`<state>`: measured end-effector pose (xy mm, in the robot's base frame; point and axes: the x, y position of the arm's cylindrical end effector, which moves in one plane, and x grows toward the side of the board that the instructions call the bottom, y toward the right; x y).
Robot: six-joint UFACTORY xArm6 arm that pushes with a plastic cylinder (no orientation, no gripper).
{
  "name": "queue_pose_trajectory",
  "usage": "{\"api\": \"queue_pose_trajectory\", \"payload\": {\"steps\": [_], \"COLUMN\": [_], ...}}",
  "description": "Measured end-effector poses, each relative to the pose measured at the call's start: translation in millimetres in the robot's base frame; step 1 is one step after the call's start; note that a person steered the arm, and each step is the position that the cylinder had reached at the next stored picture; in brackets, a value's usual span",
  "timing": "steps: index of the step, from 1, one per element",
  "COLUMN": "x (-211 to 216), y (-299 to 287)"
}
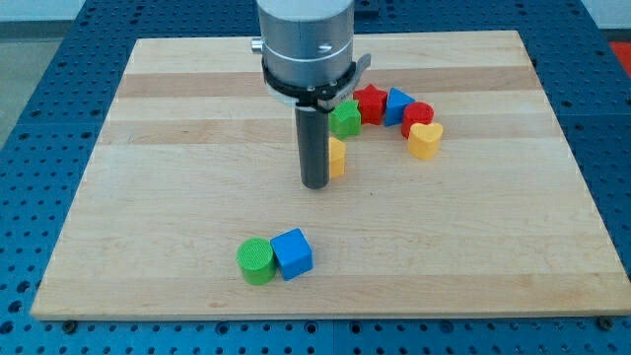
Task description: Place the hexagon below the green star
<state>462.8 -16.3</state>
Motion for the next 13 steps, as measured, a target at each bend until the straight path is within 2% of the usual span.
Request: {"api": "queue_pose_trajectory", "payload": {"steps": [1, 4, 6, 13], "x": [-14, -20, -23, -43], "y": [5, 3, -20, 2]}}
